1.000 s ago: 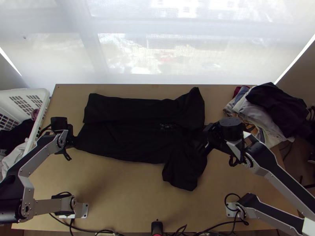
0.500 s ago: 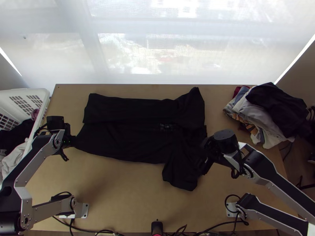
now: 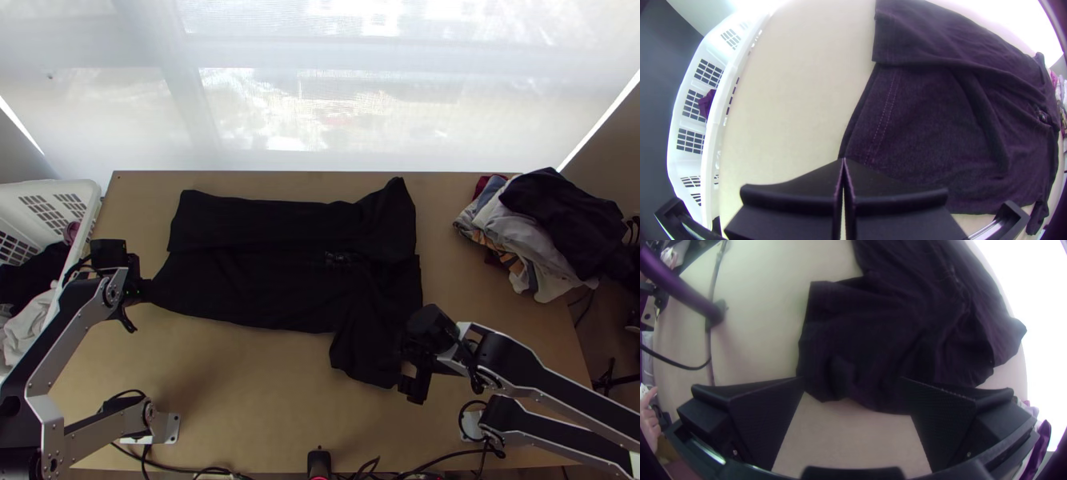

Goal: Fold the t-shirt

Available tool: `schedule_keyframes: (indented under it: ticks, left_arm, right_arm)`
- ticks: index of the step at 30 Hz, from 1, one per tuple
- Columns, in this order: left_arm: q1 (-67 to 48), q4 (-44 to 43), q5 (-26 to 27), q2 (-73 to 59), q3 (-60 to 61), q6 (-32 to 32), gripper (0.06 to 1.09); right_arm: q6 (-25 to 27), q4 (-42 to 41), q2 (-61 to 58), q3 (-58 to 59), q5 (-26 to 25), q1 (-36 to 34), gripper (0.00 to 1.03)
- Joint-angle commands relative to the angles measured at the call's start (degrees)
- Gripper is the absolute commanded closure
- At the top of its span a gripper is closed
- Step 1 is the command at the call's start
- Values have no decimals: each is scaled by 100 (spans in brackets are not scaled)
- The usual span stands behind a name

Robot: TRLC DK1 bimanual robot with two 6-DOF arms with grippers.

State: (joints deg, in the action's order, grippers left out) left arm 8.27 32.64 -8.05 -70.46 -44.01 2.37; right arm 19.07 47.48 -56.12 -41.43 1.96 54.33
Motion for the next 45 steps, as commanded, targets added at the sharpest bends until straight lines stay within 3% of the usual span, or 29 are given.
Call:
schedule_keyframes:
  ticks: [1,18,21,26,29,45]
  left_arm:
    - [25,40,-12,111,15,-44,105]
    - [-10,199,-21,322,165,-211,105]
    - [34,251,-30,357,165,-176,105]
    - [60,330,-30,401,173,-158,105]
    - [60,330,-30,392,156,-158,105]
    - [175,612,-38,726,24,-123,105]
  right_arm:
    - [185,24,-13,539,-2,597,5]
    - [352,-995,-330,1067,-2,535,9]
    - [352,-1180,-470,1067,-2,535,20]
    - [475,-1373,-646,1032,-11,500,75]
    - [536,-1470,-646,1014,-11,368,98]
    - [510,-899,-330,-524,-11,-766,100]
